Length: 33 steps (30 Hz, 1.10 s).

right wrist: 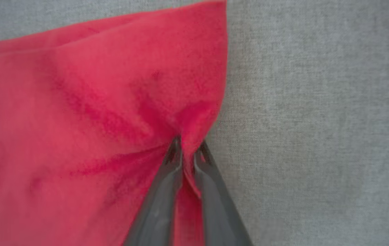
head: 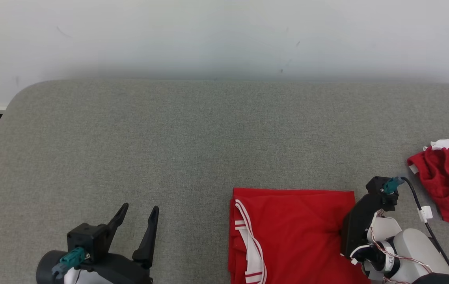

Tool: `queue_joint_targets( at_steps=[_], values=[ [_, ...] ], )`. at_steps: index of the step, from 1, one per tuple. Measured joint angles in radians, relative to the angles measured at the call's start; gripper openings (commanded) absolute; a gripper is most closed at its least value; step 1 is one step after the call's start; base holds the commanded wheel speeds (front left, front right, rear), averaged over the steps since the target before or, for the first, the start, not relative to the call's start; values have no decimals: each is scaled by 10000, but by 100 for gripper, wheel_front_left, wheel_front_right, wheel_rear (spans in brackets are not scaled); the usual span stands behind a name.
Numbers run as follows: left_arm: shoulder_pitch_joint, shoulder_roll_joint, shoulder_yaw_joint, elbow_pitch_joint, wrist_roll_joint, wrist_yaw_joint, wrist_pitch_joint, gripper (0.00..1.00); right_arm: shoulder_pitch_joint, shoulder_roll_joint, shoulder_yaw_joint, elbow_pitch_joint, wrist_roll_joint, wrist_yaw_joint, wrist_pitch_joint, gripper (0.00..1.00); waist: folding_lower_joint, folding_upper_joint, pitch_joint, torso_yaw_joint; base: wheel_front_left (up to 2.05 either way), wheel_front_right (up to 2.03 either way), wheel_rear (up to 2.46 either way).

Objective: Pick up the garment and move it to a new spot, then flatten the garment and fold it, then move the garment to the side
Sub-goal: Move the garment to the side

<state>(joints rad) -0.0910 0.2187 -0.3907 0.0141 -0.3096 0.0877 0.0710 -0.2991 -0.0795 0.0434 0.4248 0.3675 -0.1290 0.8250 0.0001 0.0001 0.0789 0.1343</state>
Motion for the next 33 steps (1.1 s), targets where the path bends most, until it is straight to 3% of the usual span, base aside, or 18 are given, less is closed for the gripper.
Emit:
queue_joint_targets(
  at_steps=[14,33],
  values=[
    [64,-36,117,290,-2,12,-117,100,-605,-207,301,-67,-180,159,213,0,-2,0,-438,-199,0,0,0],
    [468,-109,0,328,-21,50,-199,100,-1854,-1824,-447,-752,-349,324,857,0,-2,0,-1059,-871,0,0,0]
  ],
)
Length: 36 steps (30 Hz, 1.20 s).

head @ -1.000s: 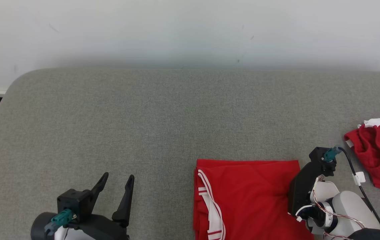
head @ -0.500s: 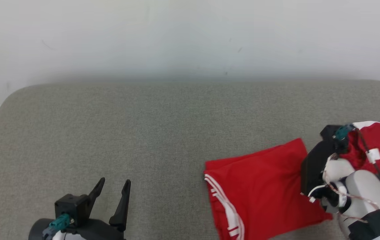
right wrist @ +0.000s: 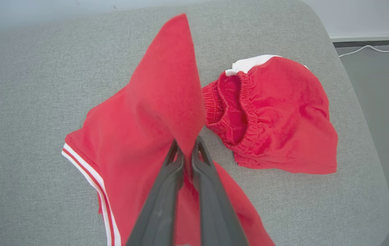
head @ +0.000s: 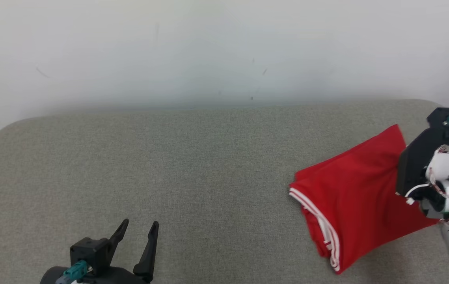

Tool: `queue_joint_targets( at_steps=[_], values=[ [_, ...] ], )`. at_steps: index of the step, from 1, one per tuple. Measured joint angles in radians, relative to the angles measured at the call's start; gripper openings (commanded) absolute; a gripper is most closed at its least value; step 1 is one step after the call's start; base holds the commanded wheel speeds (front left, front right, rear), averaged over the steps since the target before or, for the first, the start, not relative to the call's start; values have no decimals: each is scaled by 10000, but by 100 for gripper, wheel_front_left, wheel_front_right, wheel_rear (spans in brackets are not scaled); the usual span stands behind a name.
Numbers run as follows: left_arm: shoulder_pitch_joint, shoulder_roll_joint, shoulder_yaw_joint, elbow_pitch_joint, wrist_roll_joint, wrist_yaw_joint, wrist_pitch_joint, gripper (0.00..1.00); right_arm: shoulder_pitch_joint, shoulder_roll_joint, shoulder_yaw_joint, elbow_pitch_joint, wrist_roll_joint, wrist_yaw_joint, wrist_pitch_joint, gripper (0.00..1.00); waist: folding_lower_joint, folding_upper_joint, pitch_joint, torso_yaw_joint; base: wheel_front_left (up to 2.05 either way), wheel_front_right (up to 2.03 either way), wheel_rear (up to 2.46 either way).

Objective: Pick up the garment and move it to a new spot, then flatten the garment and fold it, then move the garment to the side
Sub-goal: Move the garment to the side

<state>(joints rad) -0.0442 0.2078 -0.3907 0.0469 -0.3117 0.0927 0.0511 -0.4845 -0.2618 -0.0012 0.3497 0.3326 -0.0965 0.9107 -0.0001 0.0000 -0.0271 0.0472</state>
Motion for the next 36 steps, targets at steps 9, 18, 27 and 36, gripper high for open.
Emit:
queue_joint_targets(
  at_steps=[9,18,27,36],
  values=[
    [-7,0,-84,-100,0,4,4,100,-934,-721,-514,132,-4,-21,324,0,1,0,79,-22,0,0,0],
    [-29,17,-113,-257,4,-46,21,100,-1162,-1183,-968,366,-35,-105,489,0,2,0,350,112,0,0,0],
    [-75,153,-59,-401,35,-46,75,100,-1165,-1632,-1394,562,-548,-194,199,0,2,0,704,162,0,0,0],
    [-333,228,-144,-685,263,-65,276,100,-1008,-2383,-1952,941,-1239,-268,-591,0,2,0,1267,278,0,0,0]
  ],
)
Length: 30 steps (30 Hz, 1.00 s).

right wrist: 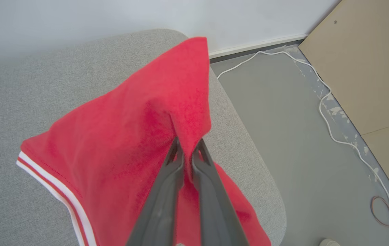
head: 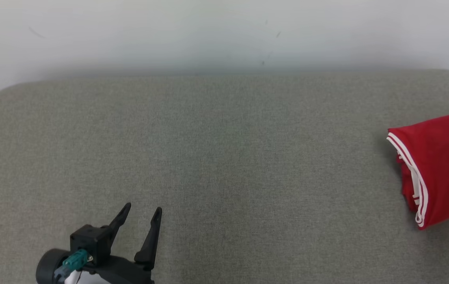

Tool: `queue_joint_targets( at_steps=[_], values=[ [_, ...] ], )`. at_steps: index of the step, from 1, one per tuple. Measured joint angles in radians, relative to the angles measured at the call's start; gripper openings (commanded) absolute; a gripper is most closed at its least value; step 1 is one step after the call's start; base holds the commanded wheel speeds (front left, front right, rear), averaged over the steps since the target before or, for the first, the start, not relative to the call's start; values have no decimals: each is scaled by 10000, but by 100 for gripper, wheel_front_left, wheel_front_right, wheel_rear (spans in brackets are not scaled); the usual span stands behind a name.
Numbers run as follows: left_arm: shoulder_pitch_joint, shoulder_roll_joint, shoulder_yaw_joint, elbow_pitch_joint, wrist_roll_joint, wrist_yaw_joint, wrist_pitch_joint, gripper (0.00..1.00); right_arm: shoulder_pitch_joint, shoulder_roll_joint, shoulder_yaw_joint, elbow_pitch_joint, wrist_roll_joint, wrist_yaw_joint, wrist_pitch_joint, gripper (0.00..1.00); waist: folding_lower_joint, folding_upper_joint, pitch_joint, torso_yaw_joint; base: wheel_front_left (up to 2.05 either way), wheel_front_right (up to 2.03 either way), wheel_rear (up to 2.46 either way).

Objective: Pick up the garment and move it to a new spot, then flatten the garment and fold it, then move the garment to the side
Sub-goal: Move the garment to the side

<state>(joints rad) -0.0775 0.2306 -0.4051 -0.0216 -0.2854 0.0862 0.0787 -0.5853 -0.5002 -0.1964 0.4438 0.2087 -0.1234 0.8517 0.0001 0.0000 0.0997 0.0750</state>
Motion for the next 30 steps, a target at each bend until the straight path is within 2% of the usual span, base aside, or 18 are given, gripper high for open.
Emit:
queue_joint_targets(
  at_steps=[7,16,17,18,19,23,30],
  values=[
    [-407,21,-127,-148,52,-167,109,100,157,-15,-140,382,-485,0,-579,0,1,0,539,168,0,0,0],
    [-767,-10,-245,-215,121,-249,190,100,176,-698,-725,1333,-1639,-2,-1277,0,1,1,1190,526,0,0,0],
    [-767,-8,-242,-217,121,-249,190,100,115,-740,-803,1505,-1720,-2,-1375,42,1,1,1254,562,0,0,0],
    [-771,2,-230,-217,121,-249,190,100,10,-803,-826,1684,-1741,0,-1542,95,1,1,1318,596,0,0,0],
    [-776,4,-226,-219,121,-249,190,100,-121,-838,-932,1816,-1739,-2,-1643,100,0,0,1378,625,0,0,0],
    [-987,8,-219,-176,123,-253,192,100,-678,-1049,-807,2345,-1737,-8,-2403,100,1,1,1576,722,0,0,0],
    [-1263,-92,-272,125,123,-314,192,100,-1486,-832,-541,3379,-1559,4,-3354,100,1,1,1641,785,0,0,0]
  ],
)
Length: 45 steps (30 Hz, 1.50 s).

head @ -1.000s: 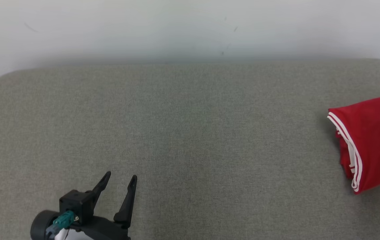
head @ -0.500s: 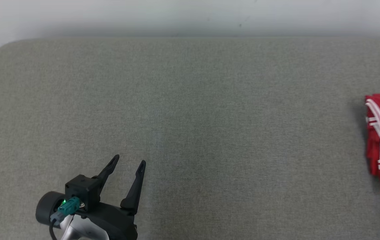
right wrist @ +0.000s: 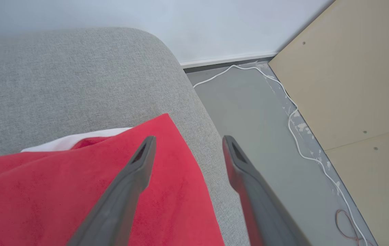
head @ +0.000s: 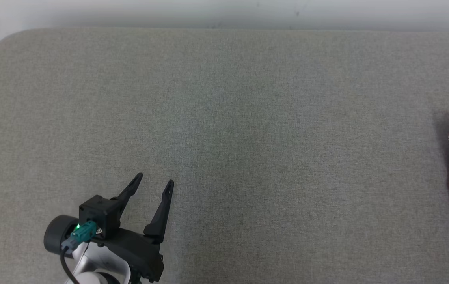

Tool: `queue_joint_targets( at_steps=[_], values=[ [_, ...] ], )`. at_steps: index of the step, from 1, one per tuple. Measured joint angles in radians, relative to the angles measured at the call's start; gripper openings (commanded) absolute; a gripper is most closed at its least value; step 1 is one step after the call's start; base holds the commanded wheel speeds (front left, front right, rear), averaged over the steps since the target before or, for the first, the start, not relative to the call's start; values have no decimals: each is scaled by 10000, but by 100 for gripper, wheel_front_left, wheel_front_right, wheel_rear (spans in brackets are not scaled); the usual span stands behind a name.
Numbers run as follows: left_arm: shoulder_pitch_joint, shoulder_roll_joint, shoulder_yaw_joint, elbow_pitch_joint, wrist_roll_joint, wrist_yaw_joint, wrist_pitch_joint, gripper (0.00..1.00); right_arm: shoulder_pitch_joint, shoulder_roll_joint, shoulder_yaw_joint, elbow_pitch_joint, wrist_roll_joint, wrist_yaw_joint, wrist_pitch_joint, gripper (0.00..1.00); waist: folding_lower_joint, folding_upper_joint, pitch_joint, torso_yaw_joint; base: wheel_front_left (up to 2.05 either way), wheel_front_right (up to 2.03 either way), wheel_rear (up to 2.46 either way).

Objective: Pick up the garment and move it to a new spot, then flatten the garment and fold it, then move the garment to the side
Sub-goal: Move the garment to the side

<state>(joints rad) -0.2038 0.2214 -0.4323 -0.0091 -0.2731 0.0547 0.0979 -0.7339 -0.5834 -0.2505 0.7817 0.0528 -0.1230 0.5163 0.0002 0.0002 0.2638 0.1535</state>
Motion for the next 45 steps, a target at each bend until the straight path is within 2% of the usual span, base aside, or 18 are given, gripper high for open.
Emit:
queue_joint_targets(
  at_steps=[4,7,8,9,13,14,17,21,29,33,39,45],
  values=[
    [-109,-38,6,178,0,-29,-48,100,-284,341,249,259,128,238,-790,100,-2,0,-164,-10,0,0,0],
    [-110,-52,96,318,0,-23,-265,100,-353,930,437,255,495,779,-1476,100,-2,-2,-360,-29,0,0,0],
    [-118,-130,355,447,-54,15,-497,100,-306,1467,479,209,706,1062,-2002,100,-2,-2,-526,-52,0,0,0],
    [-128,-192,470,535,-113,82,-591,100,-268,1726,456,169,924,1179,-2261,100,-2,-2,-620,-65,0,0,0],
    [-109,-234,786,815,-178,171,-924,100,368,2359,671,-255,1244,1981,-3340,100,-2,-2,-1062,-139,0,0,0],
    [-90,-228,863,882,-178,199,-980,100,623,2529,694,-410,1281,2130,-3586,100,-3,-2,-1184,-163,0,0,0],
    [-8,-199,1009,1016,-178,263,-1129,100,1355,3026,888,-752,1417,2303,-4190,100,-3,-2,-1566,-252,0,0,0],
    [461,-307,1438,1141,-635,420,-1415,100,2294,3674,1206,-1436,1611,2380,-4844,100,-4,-3,-2104,-401,0,0,0],
    [1144,-190,1588,1126,-506,510,-1519,100,3616,4149,1440,-2807,1866,2389,-5545,100,-4,-3,-2949,-716,0,0,0],
    [1595,-301,2008,1122,-665,596,-1513,100,4580,4573,1810,-3444,1887,2422,-5799,100,-4,-3,-3309,-998,0,0,0],
    [1828,-332,2234,1095,-692,610,-1515,100,5407,5014,2065,-3856,1937,2433,-5973,100,-4,-3,-3555,-1292,0,0,0],
    [2107,-376,2314,995,-696,631,-1513,100,6011,5085,2230,-4161,2025,2433,-6044,100,-3,-3,-3683,-1483,0,0,0]
  ],
)
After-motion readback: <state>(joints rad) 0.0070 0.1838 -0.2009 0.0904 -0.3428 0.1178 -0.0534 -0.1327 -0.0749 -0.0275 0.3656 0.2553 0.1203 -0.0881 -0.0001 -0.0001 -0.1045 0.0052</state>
